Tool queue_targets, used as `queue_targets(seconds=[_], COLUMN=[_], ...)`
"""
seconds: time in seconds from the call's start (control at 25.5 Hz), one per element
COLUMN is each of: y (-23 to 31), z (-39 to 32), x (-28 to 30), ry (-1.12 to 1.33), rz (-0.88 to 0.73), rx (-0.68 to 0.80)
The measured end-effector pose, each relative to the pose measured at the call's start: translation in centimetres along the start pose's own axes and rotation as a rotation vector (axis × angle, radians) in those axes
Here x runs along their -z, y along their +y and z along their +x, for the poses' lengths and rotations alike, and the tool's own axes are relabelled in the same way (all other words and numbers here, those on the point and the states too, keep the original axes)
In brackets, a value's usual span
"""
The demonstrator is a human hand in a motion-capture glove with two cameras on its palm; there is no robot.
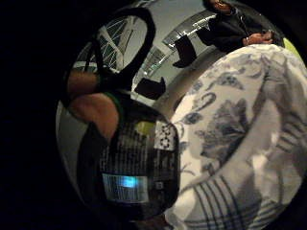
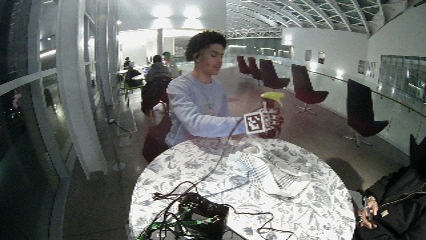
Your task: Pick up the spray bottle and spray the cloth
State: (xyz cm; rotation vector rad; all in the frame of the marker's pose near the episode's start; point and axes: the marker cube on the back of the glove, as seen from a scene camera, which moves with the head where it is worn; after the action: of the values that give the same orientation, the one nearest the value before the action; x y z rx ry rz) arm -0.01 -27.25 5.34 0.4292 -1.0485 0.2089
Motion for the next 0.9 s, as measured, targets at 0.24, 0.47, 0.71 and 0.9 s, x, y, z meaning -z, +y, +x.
queue_targets(seconds=[0.24, 0.47, 0.71, 0.9], y=[0.6, 2.2, 2.6, 5.6], z=[3.0, 4.0, 4.1, 2.0], x=[-3.9, -4.8, -4.9, -1.1], ry=[0.04, 0.067, 0.053, 0.057], rz=[-0.045, -0.136, -0.174, -0.197], rx=[-0.036, -0.064, -0.127, -0.109])
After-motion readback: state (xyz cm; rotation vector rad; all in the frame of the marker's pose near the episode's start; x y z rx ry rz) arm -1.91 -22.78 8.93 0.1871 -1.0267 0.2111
